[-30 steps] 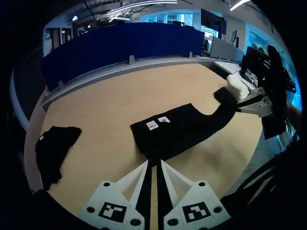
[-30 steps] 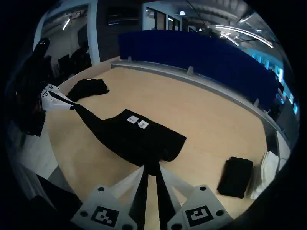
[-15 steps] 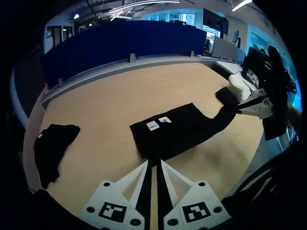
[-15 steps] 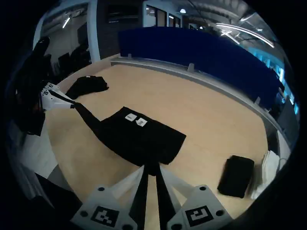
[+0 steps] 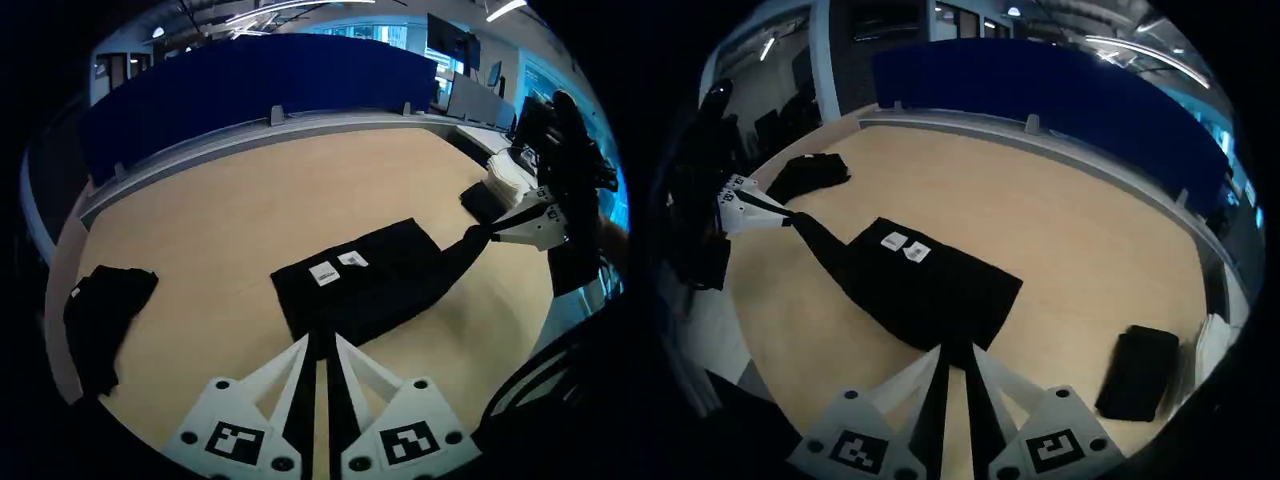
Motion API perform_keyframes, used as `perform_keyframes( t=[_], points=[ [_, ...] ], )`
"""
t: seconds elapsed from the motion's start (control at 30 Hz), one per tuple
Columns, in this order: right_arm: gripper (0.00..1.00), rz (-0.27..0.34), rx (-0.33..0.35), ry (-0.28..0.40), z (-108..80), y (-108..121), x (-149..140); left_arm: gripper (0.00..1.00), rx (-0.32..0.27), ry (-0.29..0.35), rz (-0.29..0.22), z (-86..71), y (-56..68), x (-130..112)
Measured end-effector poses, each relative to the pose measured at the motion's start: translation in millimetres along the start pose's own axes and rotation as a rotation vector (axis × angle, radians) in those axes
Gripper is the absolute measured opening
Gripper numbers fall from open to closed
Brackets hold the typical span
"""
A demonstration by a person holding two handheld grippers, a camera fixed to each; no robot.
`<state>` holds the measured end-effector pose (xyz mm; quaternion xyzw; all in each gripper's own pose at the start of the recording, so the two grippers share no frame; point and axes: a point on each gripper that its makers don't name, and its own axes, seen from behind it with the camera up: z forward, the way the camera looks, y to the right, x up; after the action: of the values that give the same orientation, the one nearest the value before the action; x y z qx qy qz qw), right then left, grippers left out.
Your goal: Fold towel
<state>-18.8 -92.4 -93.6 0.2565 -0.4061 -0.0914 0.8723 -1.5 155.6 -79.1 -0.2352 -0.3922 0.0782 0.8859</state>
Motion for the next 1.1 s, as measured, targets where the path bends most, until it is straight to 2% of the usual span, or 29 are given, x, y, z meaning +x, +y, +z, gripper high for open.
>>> perform_keyframes(
  t=[0.53,0.9,1.1],
  points=[
    [0.13,0.017,-0.035,-0.021,44.4,27,11,0.08,0.007,-0.003,0.005,47.6,-18.0,4],
    [0.13,0.024,-0.049,-0.039,64.2,32,9,0.08,0.009,-0.017,0.007,67.1,-24.9,-1],
    [0.13,0.029,-0.06,-0.04,71.6,34,7,0.08,0.0,-0.017,0.002,73.7,-23.4,-2]
  ],
)
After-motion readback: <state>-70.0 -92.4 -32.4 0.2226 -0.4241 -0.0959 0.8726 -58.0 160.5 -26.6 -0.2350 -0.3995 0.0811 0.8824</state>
